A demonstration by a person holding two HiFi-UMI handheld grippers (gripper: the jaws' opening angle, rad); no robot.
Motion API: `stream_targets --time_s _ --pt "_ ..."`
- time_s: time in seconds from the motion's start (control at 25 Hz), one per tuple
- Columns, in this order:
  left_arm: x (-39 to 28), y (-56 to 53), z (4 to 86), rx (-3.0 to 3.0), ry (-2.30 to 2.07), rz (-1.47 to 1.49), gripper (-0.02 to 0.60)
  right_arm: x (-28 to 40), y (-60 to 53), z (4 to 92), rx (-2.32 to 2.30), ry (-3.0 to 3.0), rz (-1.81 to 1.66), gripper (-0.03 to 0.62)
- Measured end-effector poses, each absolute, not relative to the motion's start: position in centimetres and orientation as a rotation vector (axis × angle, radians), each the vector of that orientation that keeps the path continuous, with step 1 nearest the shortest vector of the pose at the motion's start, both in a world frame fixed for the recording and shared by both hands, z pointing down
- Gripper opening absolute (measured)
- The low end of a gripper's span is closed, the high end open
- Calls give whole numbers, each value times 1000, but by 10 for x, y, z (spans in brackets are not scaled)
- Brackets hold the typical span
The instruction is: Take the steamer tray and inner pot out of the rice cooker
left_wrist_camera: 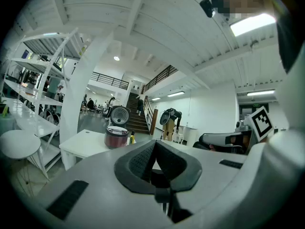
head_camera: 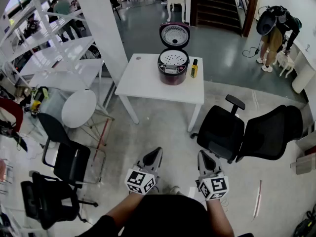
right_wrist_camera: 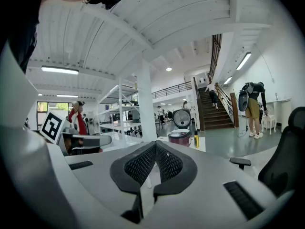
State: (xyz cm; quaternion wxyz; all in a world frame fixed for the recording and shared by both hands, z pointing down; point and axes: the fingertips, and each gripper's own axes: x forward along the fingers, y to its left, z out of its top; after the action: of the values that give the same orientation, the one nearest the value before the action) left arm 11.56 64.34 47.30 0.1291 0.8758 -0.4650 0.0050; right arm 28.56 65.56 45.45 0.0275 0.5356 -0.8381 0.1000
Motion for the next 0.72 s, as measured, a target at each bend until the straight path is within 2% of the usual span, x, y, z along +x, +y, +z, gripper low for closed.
stream_targets --time_s 0.72 --pt "116 631 469 2530 -1349 -40 5 300 650 461 1630 -2548 287 2"
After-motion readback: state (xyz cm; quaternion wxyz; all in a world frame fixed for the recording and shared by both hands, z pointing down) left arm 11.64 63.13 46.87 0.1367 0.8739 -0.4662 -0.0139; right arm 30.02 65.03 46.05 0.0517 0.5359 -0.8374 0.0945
